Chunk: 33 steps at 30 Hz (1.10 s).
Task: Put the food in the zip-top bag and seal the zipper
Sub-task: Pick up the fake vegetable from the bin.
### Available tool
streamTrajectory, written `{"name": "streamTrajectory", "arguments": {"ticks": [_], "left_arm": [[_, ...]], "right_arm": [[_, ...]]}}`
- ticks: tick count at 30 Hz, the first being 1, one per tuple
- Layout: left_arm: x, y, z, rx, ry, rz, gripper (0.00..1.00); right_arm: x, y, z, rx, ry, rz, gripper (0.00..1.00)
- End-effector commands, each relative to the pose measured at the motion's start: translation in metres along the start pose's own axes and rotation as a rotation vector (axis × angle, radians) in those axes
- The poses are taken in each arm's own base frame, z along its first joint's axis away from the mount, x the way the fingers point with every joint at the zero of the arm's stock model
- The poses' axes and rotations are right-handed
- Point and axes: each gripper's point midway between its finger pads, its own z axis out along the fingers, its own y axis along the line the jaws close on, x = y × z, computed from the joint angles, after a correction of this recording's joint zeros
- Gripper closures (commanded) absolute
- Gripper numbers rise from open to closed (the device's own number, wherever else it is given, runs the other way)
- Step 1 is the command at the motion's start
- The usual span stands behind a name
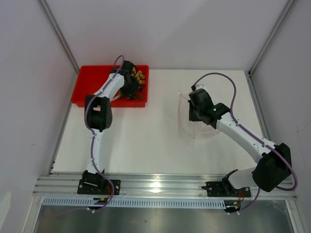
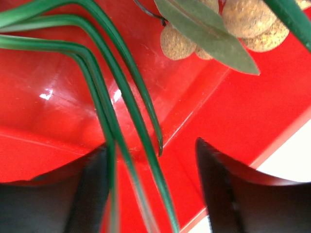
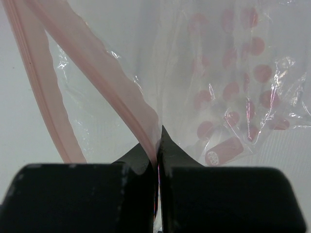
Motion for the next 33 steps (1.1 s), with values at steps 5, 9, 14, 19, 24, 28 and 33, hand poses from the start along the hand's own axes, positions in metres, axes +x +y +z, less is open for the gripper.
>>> {"name": "streamTrajectory", "arguments": {"ticks": [5,9,14,19,24,28,33], "left_arm": [[-0.004,-0.018,-0.023,0.095,-0.021,-0.015,0.62],[-0.001,-0.013,-0.031,0.103,-0.03,0.002,0.86],[-0.006,-0.017,-0.053,0.128,-0.055,0.023,1.0],[-0.016,-0.015,-0.086,0.137,-0.124,0.048,0.99],[-0.021,-0.023,-0.142,0.238,-0.218,0.121,1.0],[-0.011,-0.025,-0.184,0.298,-0.257,0.172,1.0],[0.024,-0.02,-0.223,0.38,-0.271,0.254,0.99]], "right_arm": [[-0.006,0.001,-0.001,-0.012,-0.033,0.017,1.0],[-0.008,0.003,-0.003,-0.021,-0.038,0.023,1.0],[-0.012,0.005,-0.009,-0.032,-0.046,0.034,1.0],[-0.011,0.003,-0.011,-0.026,-0.043,0.04,1.0],[-0.007,0.0,-0.007,-0.018,-0.016,0.063,1.0],[-0.004,-0.001,-0.004,-0.025,0.012,0.089,1.0],[-0.003,0.003,-0.004,-0.061,0.039,0.113,1.0]]}}
